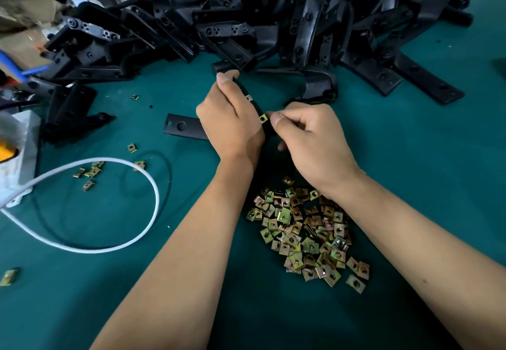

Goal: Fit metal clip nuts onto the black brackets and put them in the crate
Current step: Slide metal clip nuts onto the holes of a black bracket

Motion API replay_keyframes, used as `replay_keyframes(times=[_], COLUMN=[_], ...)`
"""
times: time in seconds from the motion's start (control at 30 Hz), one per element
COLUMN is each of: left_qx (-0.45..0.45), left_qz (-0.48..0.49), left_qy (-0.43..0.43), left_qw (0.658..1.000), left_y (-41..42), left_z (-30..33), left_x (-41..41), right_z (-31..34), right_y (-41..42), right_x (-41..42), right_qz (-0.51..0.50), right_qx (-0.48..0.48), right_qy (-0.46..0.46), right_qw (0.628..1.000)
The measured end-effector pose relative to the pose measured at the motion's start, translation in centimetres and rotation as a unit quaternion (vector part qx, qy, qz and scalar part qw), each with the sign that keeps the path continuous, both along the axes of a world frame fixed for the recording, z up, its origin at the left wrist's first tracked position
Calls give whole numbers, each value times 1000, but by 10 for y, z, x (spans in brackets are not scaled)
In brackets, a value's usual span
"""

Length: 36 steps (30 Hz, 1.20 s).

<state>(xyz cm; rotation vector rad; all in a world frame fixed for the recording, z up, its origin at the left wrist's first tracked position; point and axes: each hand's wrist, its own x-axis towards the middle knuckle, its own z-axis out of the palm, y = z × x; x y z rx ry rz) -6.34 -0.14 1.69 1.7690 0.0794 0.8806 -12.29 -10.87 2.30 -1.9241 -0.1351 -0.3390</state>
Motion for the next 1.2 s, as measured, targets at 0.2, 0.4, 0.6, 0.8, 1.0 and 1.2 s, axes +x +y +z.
replay_keyframes(times=[0.2, 0.4, 0.6, 0.8, 1.0, 1.2], left_qx=[16, 32, 14, 6, -35, -22], left_qz=[14, 40, -26, -98, -136, -218], left_qy=[-6, -7, -15, 19, 20, 56], left_qw=[1000, 999, 999, 995, 990, 974], left_y=[-2, -1, -5, -5, 9, 34], left_z=[0, -1, 0, -1, -1, 1], left_x=[-2, -2, -1, -1, 5, 8], right_z=[-1, -3, -2, -6, -8, -9], right_y=[-1, -2, -21, -28, -30, -35], right_x=[0, 2, 10, 16, 16, 20], right_qz=[24, 37, 43, 75, 59, 15], right_qx=[-10, -40, 133, 207, 213, 237], right_qy=[6, 8, 102, 144, 140, 116], right_qw=[1000, 999, 985, 965, 965, 964])
